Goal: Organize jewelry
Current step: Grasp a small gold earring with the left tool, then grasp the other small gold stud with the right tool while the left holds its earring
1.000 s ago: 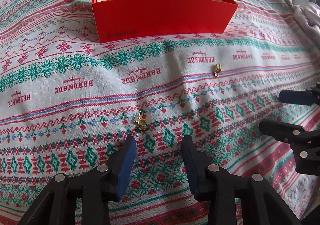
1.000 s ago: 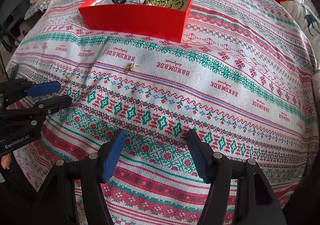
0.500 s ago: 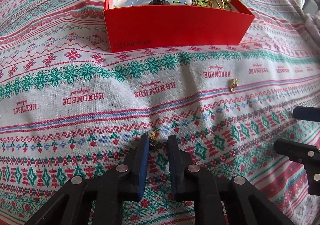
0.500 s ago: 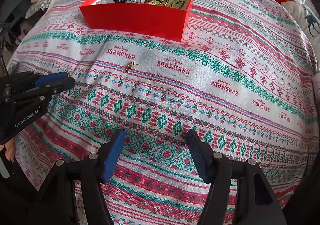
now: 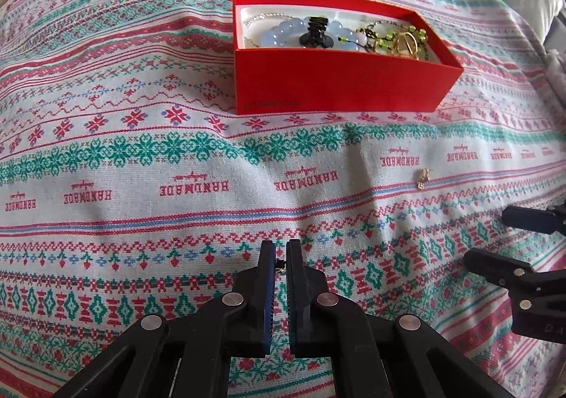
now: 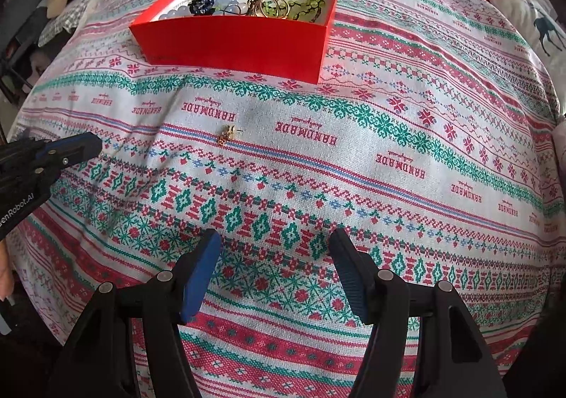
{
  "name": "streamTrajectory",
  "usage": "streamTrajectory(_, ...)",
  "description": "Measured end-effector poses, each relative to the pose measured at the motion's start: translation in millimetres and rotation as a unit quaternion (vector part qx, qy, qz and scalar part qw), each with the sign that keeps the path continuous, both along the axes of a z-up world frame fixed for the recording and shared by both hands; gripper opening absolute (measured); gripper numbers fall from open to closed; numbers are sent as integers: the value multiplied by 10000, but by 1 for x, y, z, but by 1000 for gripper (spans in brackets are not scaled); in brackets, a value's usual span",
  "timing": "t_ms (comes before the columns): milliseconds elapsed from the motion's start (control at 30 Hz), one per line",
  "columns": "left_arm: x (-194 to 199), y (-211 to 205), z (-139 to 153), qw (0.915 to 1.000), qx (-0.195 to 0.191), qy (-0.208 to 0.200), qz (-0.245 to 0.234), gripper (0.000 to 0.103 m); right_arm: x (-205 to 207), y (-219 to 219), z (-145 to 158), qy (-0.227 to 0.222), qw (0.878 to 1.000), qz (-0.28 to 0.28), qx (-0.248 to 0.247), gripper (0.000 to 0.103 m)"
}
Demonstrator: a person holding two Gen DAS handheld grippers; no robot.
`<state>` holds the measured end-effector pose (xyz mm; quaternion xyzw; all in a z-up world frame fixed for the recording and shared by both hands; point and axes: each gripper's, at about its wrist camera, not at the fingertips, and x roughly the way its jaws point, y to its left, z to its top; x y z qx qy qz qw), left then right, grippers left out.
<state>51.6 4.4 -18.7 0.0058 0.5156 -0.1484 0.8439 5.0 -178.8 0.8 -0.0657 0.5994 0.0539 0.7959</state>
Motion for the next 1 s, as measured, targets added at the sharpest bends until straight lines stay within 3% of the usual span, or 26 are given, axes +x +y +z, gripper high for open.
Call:
streamTrajectory(500,-3,22,8,9998,-146,43,142,1,42,35,-10,-241,9997,39,-30,66)
streamTrajectory(767,-3,18,5,9998,-127,104,98,1,69,52,-13,-344,9992,-65,206,44)
streamTrajectory(1000,1,16,5,9997,-151,135,125,1,83,65,-18,-271,9988,-216,349,31)
